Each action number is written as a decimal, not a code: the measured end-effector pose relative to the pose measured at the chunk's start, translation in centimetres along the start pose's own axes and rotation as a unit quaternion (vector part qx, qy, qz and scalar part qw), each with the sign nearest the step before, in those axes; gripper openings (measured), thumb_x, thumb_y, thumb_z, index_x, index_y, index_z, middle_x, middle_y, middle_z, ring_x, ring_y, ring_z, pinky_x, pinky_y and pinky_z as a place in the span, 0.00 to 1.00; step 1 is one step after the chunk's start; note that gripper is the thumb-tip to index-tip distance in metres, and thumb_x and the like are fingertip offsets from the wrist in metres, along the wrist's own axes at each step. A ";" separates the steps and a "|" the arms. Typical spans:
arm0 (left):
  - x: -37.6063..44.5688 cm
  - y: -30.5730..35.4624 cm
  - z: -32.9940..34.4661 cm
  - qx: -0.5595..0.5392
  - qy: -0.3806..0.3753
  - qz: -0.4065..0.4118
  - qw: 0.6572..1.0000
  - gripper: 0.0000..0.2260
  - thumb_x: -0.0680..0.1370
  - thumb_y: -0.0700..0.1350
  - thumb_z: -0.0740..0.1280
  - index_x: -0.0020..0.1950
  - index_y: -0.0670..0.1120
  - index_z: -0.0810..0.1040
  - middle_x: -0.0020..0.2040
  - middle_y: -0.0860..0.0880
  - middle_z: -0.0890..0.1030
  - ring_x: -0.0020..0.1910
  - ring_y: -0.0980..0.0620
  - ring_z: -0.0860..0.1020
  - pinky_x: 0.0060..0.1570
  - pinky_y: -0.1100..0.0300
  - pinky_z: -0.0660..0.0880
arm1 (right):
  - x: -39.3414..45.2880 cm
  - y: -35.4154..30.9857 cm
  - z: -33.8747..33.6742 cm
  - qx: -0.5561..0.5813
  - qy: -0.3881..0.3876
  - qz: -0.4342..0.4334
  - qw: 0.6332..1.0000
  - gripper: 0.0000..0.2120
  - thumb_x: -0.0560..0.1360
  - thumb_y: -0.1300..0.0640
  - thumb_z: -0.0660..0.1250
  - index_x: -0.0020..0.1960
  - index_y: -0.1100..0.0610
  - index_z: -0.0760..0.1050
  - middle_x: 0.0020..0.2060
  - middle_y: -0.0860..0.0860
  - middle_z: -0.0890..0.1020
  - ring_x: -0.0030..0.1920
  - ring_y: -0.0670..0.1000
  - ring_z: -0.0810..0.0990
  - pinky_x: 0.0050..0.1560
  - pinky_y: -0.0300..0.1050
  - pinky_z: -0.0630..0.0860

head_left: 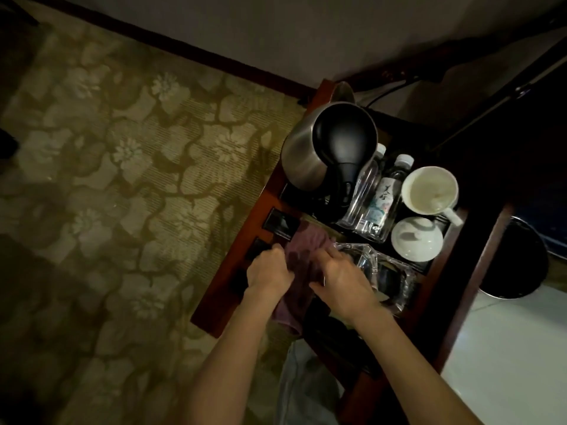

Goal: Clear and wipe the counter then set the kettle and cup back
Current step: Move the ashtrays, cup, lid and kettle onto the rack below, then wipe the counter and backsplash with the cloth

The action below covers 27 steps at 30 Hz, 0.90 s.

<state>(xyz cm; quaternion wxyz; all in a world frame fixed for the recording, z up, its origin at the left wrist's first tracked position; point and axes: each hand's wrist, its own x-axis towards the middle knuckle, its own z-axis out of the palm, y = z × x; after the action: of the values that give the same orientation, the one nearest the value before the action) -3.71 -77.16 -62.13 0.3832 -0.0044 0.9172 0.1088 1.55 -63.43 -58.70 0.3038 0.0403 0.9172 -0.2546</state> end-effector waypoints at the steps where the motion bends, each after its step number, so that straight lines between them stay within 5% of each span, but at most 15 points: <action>1: 0.3 -0.1 0.4 -0.007 -0.003 -0.006 1.000 0.19 0.75 0.49 0.70 0.62 0.44 0.72 0.54 0.45 0.81 0.55 0.44 0.79 0.48 0.51 0.77 | 0.1 0.1 0.2 -0.003 -0.001 0.001 1.000 0.22 0.74 0.54 0.68 0.65 0.55 0.66 0.65 0.52 0.68 0.65 0.58 0.68 0.60 0.51 0.71; 7: 0.6 0.1 2.1 -0.074 0.002 -0.007 0.997 0.10 0.76 0.45 0.69 0.54 0.43 0.81 0.52 0.45 0.83 0.54 0.46 0.80 0.50 0.56 0.75 | -0.1 1.6 0.7 0.013 0.011 0.007 1.000 0.21 0.74 0.54 0.69 0.64 0.55 0.68 0.65 0.51 0.70 0.66 0.56 0.69 0.59 0.49 0.72; 14: -3.1 -0.1 -0.4 -0.234 -0.051 0.085 0.967 0.05 0.80 0.45 0.64 0.45 0.49 0.70 0.41 0.51 0.74 0.45 0.53 0.73 0.42 0.61 0.67 | -2.7 2.0 -1.6 0.027 0.024 -0.013 0.999 0.27 0.74 0.53 0.69 0.70 0.55 0.65 0.67 0.52 0.68 0.66 0.56 0.70 0.60 0.48 0.71; 19: -9.4 2.0 -7.9 -0.318 -0.062 0.164 0.932 0.05 0.72 0.56 0.65 0.40 0.58 0.70 0.39 0.49 0.75 0.40 0.50 0.74 0.42 0.54 0.68 | -6.6 0.8 -6.8 0.078 0.047 -0.032 0.995 0.26 0.72 0.52 0.70 0.68 0.52 0.67 0.62 0.50 0.72 0.62 0.54 0.73 0.58 0.44 0.71; 23: -15.4 5.2 -15.2 -0.351 -0.062 0.256 0.898 0.07 0.79 0.40 0.64 0.44 0.48 0.69 0.31 0.55 0.72 0.29 0.60 0.70 0.31 0.67 0.65 | -10.6 -0.9 -13.2 0.125 0.066 -0.077 0.987 0.29 0.70 0.54 0.73 0.68 0.52 0.67 0.62 0.49 0.73 0.62 0.49 0.74 0.61 0.41 0.71; 27: -21.8 9.9 -22.8 -0.319 -0.045 0.358 0.877 0.07 0.75 0.48 0.64 0.45 0.46 0.69 0.34 0.46 0.65 0.32 0.51 0.63 0.32 0.60 0.61 | -16.2 -2.9 -22.2 0.126 0.105 -0.118 0.979 0.31 0.70 0.51 0.74 0.70 0.49 0.66 0.62 0.43 0.73 0.61 0.44 0.74 0.60 0.38 0.71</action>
<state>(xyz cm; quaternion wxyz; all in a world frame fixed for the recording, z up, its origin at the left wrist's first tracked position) -5.21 -73.76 -29.28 0.3368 0.2072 0.7538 0.5249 2.16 -53.72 -32.86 0.1662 -0.0034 0.9030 -0.3962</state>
